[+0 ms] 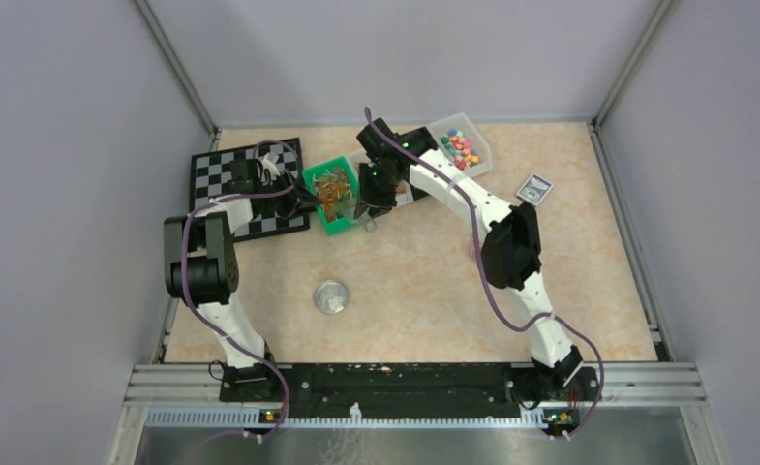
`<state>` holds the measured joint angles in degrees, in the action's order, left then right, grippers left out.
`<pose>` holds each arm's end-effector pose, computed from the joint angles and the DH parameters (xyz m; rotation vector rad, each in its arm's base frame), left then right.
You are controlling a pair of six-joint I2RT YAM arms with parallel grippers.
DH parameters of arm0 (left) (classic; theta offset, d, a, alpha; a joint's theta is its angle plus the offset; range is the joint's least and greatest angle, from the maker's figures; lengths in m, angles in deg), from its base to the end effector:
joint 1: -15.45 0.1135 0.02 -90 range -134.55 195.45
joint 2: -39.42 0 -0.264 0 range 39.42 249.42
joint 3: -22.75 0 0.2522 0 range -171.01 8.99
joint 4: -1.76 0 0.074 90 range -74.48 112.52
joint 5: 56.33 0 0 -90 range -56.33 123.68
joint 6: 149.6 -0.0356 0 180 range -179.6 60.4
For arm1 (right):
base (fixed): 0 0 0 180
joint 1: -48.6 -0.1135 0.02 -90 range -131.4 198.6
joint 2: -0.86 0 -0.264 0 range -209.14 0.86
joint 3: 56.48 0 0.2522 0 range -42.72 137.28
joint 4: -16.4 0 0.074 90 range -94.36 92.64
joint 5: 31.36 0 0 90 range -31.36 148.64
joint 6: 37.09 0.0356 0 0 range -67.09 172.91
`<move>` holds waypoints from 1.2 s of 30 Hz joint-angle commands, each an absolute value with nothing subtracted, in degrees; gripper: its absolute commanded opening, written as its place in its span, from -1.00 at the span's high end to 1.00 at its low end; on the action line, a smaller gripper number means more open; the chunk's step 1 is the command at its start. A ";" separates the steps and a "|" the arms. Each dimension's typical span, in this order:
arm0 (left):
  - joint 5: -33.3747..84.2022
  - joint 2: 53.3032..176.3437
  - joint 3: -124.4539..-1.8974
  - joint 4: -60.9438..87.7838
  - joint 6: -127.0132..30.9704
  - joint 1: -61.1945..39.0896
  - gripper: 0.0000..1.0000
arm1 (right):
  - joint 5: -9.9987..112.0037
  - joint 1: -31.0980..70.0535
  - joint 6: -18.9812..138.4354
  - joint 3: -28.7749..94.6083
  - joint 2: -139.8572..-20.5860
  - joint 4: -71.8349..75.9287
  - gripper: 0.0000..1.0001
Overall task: Pack the candies
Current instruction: Scoop the fake candies from the storage box.
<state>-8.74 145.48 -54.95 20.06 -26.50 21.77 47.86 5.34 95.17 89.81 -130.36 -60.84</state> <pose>0.3841 0.0184 0.1745 -0.4516 2.3349 -1.1034 0.3511 0.3395 0.2813 -0.0910 2.8331 0.6730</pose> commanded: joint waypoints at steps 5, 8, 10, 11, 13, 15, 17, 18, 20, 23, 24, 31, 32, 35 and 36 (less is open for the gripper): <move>-9.12 144.76 -55.68 19.13 -26.77 21.13 0.14 | 47.02 4.90 97.69 100.87 -137.66 -61.42 1.00; -9.46 144.63 -55.64 19.04 -26.61 20.84 0.14 | 47.30 5.51 99.32 99.38 -138.28 -59.46 1.00; -8.80 144.40 -55.69 19.57 -27.08 20.84 0.14 | 47.00 5.80 100.19 96.77 -137.57 -56.57 1.00; -8.56 144.39 -55.76 19.79 -27.28 20.82 0.15 | 47.08 5.80 100.25 96.32 -137.47 -55.57 1.00; -8.68 144.65 -55.85 19.94 -27.35 20.83 0.15 | 47.95 5.58 99.59 96.17 -137.35 -53.87 1.00; -8.83 144.99 -55.87 20.06 -27.26 20.75 0.15 | 49.09 5.17 98.01 95.39 -136.87 -52.51 1.00; -8.95 145.17 -55.91 20.11 -27.19 20.64 0.15 | 49.38 4.91 96.65 92.84 -135.92 -50.20 1.00; -8.91 145.16 -55.95 20.12 -27.17 20.63 0.15 | 49.63 4.78 96.18 90.67 -135.12 -48.60 1.00; -8.70 145.02 -55.91 20.10 -27.30 20.62 0.15 | 50.14 4.66 95.80 85.93 -133.72 -45.36 1.00; -8.78 145.01 -55.89 20.10 -27.30 20.50 0.15 | 51.77 4.02 93.47 82.83 -132.43 -42.02 1.00; -8.81 144.98 -55.88 20.17 -27.35 20.47 0.15 | 52.87 3.62 92.56 82.76 -132.41 -41.84 1.00; -8.67 144.81 -55.91 20.26 -27.44 20.51 0.16 | 53.74 3.10 90.86 81.01 -130.90 -40.74 1.00; -8.75 144.83 -55.94 20.27 -27.43 20.50 0.16 | 53.69 3.08 90.90 80.26 -130.23 -40.34 1.00; -9.05 144.57 -56.04 20.21 -27.48 20.49 0.16 | 53.06 3.10 90.97 76.63 -127.34 -37.92 1.00; -9.13 144.43 -56.12 20.19 -27.52 20.48 0.15 | 53.08 3.08 90.97 75.56 -126.18 -37.28 1.00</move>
